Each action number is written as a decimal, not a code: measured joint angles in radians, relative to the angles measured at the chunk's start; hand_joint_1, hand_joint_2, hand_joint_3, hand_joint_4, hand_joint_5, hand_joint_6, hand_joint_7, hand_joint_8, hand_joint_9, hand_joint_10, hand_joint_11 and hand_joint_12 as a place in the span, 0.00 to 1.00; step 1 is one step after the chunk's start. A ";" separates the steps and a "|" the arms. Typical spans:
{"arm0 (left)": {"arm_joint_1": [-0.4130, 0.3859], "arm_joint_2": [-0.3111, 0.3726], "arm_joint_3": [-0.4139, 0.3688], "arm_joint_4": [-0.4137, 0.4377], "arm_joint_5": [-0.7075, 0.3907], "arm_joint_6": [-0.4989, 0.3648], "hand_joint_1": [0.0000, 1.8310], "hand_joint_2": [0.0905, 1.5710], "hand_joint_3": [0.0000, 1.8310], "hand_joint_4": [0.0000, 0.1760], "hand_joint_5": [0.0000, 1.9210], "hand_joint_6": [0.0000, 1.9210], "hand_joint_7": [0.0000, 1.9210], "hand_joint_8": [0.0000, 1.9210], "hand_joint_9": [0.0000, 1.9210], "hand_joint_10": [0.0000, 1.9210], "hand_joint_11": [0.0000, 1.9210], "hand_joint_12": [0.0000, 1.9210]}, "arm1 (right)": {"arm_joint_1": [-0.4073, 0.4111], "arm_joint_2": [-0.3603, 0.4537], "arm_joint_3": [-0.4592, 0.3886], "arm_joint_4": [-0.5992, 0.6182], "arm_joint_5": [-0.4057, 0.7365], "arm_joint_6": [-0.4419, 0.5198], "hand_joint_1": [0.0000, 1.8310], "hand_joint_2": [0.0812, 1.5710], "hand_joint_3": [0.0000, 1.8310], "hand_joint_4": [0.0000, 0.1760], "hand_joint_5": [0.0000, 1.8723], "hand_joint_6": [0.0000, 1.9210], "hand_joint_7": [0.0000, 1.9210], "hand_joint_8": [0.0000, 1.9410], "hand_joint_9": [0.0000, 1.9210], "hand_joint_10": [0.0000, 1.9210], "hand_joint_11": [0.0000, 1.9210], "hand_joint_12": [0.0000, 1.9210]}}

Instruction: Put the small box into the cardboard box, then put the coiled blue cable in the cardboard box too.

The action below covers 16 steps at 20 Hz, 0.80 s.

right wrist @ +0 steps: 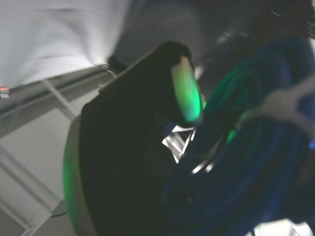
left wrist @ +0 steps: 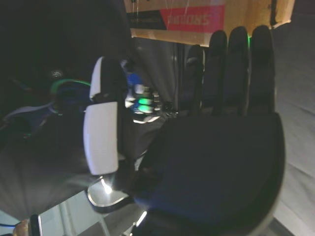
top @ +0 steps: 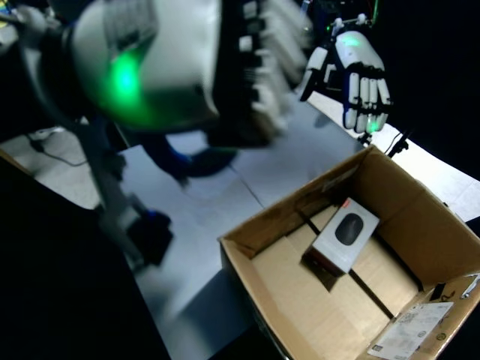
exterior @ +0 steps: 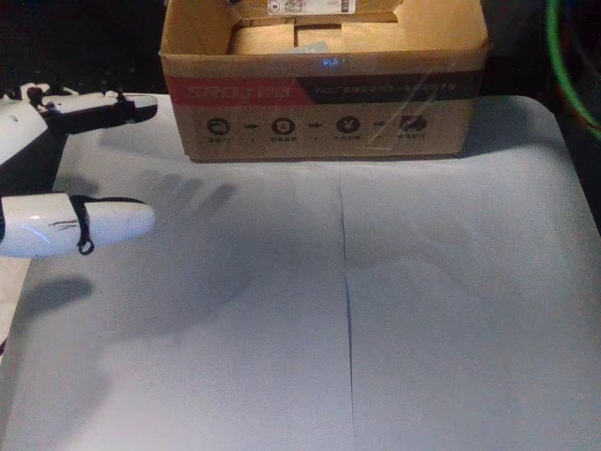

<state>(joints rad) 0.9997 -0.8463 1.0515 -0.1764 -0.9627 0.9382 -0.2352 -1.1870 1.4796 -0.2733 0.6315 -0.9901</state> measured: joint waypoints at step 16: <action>-0.061 -0.025 0.036 0.076 0.061 -0.034 0.26 0.66 0.00 0.56 0.19 0.00 0.19 0.00 0.30 0.01 0.10 0.59 | -0.001 -0.234 0.246 0.087 -0.210 -0.002 0.26 0.53 0.00 1.00 0.00 0.00 0.00 0.00 0.00 0.00 0.00 0.00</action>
<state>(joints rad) 0.9390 -0.8711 1.0874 -0.1001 -0.9012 0.9039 -0.2359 -1.4212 1.7252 -0.1864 0.4213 -0.9916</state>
